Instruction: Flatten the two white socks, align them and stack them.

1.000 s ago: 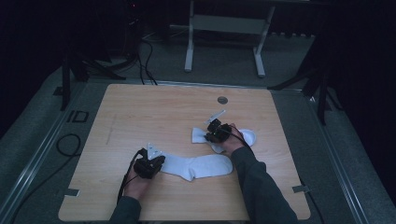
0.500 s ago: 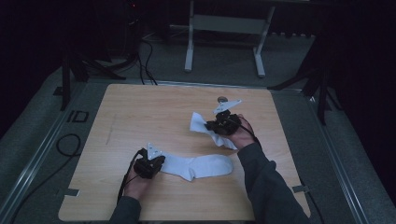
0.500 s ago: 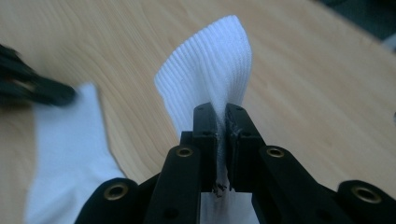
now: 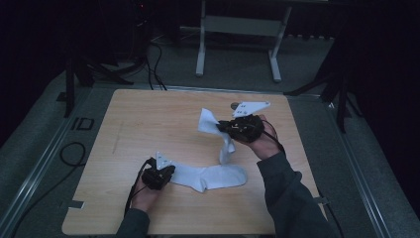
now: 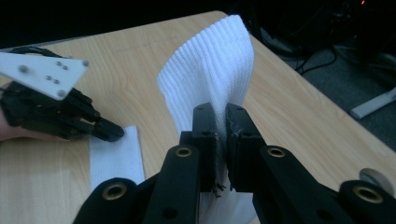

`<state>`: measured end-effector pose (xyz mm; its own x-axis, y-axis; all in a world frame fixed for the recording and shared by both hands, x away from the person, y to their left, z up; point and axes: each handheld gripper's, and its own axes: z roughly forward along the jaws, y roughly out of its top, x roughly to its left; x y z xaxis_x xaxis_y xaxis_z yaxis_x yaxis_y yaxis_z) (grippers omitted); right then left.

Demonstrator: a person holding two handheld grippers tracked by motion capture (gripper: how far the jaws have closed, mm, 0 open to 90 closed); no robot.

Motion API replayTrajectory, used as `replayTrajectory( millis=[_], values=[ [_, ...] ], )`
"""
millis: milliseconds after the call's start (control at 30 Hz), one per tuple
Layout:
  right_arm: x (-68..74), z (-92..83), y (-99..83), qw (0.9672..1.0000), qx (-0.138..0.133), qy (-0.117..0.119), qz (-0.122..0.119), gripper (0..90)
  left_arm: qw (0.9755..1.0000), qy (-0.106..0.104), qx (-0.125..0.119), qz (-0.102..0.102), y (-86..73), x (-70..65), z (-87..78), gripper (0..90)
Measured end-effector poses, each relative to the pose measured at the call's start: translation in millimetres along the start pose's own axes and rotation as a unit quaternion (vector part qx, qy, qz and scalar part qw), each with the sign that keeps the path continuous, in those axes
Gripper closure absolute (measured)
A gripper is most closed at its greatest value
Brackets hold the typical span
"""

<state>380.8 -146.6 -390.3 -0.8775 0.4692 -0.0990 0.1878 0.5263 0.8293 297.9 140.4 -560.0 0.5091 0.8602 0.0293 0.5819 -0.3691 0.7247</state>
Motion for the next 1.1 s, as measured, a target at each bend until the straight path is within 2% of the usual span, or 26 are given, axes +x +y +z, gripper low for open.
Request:
replayTrajectory(
  millis=[67,100,200,233,333,433,533,667,700,900,1000,1067,1100],
  values=[
    [2.2,-3.8,0.7,1.0,-0.001,-0.001,-0.002,83.2,1.0,-0.001,0.001,0.001,0.1,0.1,-0.2,87.9],
    [6.9,-13.2,0.2,1.0,-0.003,0.002,-0.003,83.2,1.0,-0.001,0.001,0.001,0.1,0.2,-0.2,87.8],
    [14.2,-22.7,-3.8,0.9997,-0.013,0.021,0.001,83.1,1.0,-0.001,0.001,0.0,0.1,0.2,-0.1,87.8],
    [14.2,-22.7,-3.8,0.9997,-0.013,0.021,0.001,83.1,1.0,-0.001,0.001,0.0,0.1,0.2,-0.1,87.8],
    [25.6,-21.3,-11.1,0.9992,-0.009,0.038,0.004,83.1,1.0,0.0,0.0,0.0,0.1,-0.1,0.1,87.8],
    [30.7,-15.0,-15.2,0.999,-0.003,0.045,0.003,83.1,1.0,0.001,0.001,0.0,0.1,-0.2,0.0,87.8],
    [40.1,2.5,-24.5,0.998,0.009,0.061,0.014,83.0,1.0,0.0,0.001,0.0,0.0,0.0,-0.2,87.7],
    [46.0,12.0,-31.2,0.9974,0.016,0.067,0.022,83.0,1.0,0.001,0.001,0.001,0.0,-0.3,-0.2,87.6],
    [49.2,17.3,-36.1,0.9969,0.019,0.07,0.032,83.0,1.0,0.001,0.001,0.0,0.0,-0.3,-0.2,87.5],
    [60.0,33.3,-50.1,0.9958,0.034,0.068,0.051,83.0,1.0,0.0,-0.001,-0.003,0.0,-0.6,-0.2,87.3],
    [64.8,44.8,-55.7,0.9937,0.038,0.071,0.077,83.1,1.0,0.0,-0.001,-0.003,-0.1,-0.8,-0.6,87.3],
    [66.2,47.6,-56.6,0.9935,0.041,0.07,0.079,83.1,1.0,0.003,-0.003,0.001,0.0,-1.5,-1.6,87.3],
    [70.9,55.7,-58.9,0.9927,0.049,0.07,0.085,83.1,1.0,0.003,-0.006,0.0,0.1,-1.6,-2.2,87.3]
  ],
)
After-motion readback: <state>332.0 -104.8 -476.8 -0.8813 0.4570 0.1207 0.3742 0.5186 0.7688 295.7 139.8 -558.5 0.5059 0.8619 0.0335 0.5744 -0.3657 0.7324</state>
